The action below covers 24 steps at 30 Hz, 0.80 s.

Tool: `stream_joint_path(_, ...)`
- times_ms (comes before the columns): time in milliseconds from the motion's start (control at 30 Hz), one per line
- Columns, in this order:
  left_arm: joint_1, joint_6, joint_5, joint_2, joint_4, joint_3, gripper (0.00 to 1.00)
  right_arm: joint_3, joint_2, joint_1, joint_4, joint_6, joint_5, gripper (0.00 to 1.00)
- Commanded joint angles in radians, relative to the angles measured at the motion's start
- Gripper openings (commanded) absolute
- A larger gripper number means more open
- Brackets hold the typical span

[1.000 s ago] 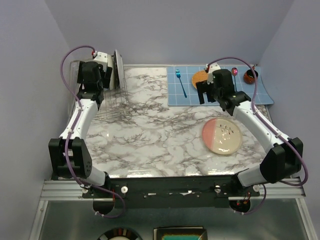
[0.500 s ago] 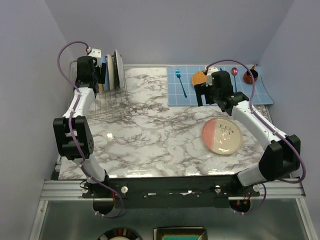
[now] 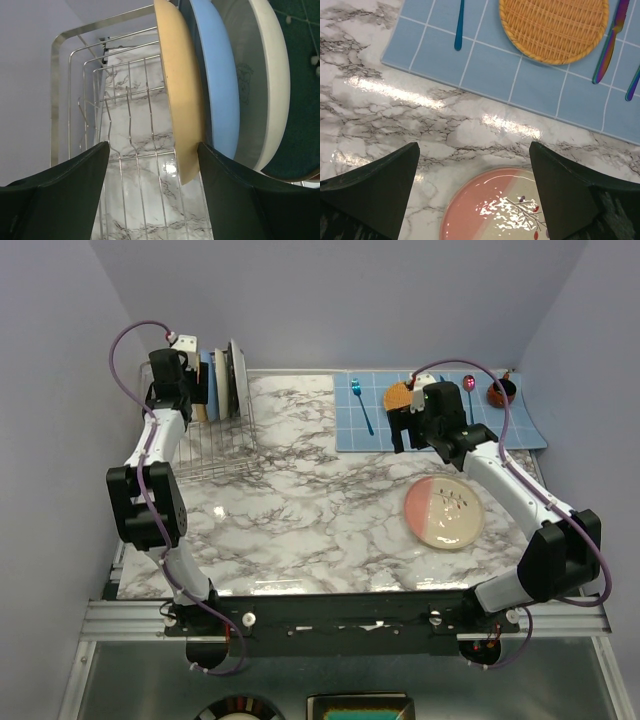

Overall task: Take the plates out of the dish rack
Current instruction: Unload the plate from the dish rack.

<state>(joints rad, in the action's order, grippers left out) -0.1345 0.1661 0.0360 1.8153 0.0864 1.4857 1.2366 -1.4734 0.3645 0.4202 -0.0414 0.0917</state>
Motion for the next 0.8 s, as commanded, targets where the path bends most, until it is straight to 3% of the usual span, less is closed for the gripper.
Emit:
stream_joint_path(0,-0.027,-0.045,-0.1,0.045,0.021,0.036,0.79,-0.016,-0.011,-0.007,-0.003,0.015,-0.024,1.0)
stream_joint_path(200,-0.034,-0.051,-0.143,0.082,0.015,0.016,0.74,-0.017,-0.013,-0.007,-0.001,0.014,-0.03,1.0)
stream_joint_path(433,-0.043,-0.059,-0.191,0.121,0.033,0.047,0.46,-0.019,-0.022,-0.009,0.002,0.014,-0.043,1.0)
stream_joint_path(700,-0.042,-0.068,-0.215,0.07,0.056,0.042,0.32,-0.016,-0.048,-0.01,0.009,0.012,-0.058,1.0)
stream_joint_path(767,-0.042,-0.065,-0.225,0.055,0.071,0.048,0.18,-0.011,-0.057,-0.01,0.012,0.014,-0.067,1.0)
